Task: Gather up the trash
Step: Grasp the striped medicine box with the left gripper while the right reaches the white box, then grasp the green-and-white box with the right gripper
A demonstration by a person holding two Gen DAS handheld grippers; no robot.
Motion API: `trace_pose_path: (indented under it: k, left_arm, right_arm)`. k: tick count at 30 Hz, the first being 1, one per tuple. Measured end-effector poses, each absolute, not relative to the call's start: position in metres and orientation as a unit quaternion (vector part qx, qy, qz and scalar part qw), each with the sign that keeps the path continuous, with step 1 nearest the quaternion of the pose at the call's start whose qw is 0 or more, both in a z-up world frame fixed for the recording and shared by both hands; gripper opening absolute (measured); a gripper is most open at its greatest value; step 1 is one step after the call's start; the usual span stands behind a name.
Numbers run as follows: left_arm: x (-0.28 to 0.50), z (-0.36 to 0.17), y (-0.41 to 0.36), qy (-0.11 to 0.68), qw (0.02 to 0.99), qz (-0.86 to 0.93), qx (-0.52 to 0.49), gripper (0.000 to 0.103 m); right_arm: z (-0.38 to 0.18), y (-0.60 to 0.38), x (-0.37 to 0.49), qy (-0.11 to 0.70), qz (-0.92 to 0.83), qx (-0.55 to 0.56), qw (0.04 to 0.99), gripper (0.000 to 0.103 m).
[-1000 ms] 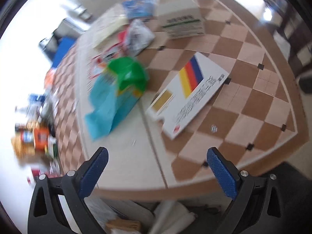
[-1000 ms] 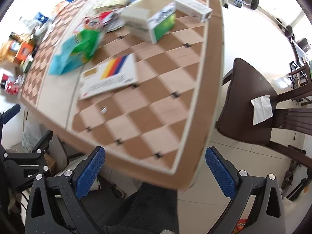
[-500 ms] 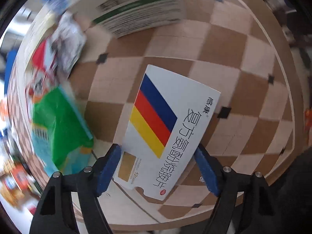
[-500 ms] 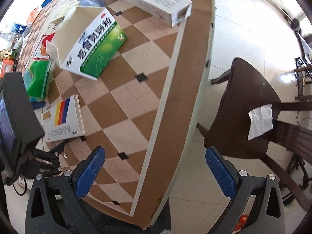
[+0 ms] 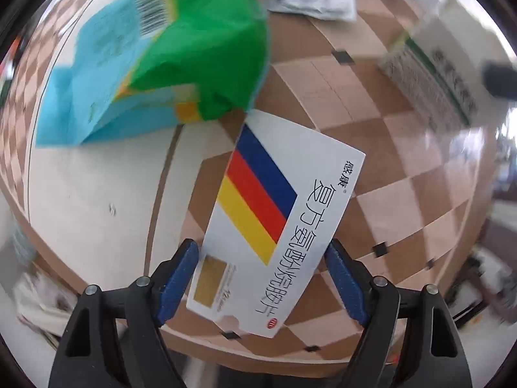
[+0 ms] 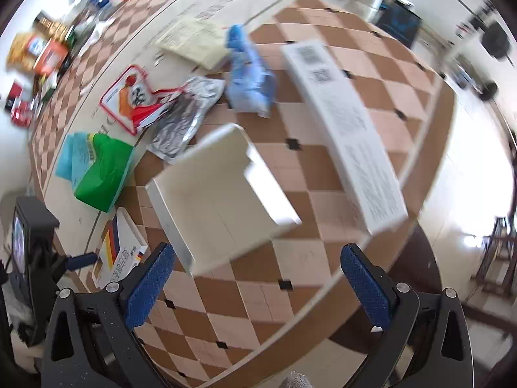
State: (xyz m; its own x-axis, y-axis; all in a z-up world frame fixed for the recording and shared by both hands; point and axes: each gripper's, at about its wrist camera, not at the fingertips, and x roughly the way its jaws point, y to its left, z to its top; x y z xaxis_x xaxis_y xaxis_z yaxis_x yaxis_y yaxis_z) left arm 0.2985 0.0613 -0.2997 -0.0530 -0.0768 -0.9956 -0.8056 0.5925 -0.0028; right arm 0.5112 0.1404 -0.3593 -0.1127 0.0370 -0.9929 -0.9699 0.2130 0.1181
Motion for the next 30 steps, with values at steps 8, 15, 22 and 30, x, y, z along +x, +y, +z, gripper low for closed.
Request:
trace_pose_path:
  k: [8,15,22,30]
  left_arm:
    - [0.282,-0.293,0.051,0.640,0.610,0.327,-0.334,0.077]
    - [0.255,-0.274,0.035,0.617,0.609,0.384,-0.319,0.077]
    - [0.221,-0.274,0.066,0.579,0.569,0.467,-0.351,0.077]
    - [0.203,-0.264,0.073,0.566,0.555,0.497,-0.353,0.077]
  right_arm:
    - [-0.391,0.160,0.495,0.591,0.452,-0.428,0.513,0.065]
    - [-0.376,0.130,0.495,0.615,0.450,-0.362,0.537,0.037]
    - [-0.348,0.110,0.527,0.664,0.420,-0.213,0.581,0.103]
    - [-0.362,0.193,0.535,0.631,0.386,-0.257,0.622,0.103]
